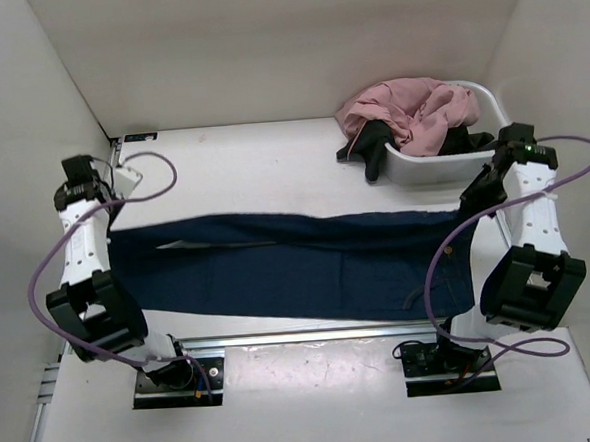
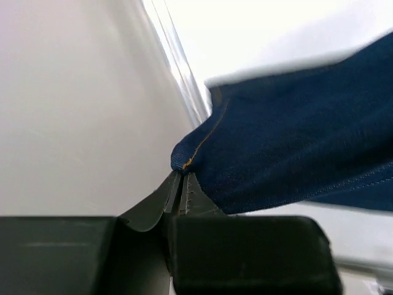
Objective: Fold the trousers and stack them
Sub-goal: Fold the trousers
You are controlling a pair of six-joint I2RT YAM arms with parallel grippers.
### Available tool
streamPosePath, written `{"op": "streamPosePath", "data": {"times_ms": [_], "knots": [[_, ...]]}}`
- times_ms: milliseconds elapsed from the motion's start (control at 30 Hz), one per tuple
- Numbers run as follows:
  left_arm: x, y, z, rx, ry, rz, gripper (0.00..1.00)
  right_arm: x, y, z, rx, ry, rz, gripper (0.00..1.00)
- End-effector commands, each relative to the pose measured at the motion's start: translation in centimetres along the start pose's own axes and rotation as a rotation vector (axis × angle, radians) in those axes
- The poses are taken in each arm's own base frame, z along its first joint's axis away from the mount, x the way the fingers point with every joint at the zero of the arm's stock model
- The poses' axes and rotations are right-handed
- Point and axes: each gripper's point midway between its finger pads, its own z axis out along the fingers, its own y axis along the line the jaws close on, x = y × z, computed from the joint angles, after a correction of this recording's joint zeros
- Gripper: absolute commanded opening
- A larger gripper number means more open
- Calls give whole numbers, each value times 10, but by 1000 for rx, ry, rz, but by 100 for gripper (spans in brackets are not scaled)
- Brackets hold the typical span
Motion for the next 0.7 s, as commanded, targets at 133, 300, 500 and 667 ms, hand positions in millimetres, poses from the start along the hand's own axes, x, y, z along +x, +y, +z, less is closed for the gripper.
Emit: {"op": "streamPosePath", "data": {"times_ms": [133, 300, 500, 667], "knots": [[86, -31, 6, -62, 163, -14, 14, 84, -50, 9, 73, 127, -14, 0], [97, -23, 7, -82, 147, -55, 14, 116, -69, 21, 118, 190, 0, 0], [84, 22, -2, -164, 74, -70, 14, 92, -66, -1, 114, 126, 16, 0], [113, 20, 7, -136, 102, -73, 14, 120, -82, -4, 136, 160, 28, 0]]}}
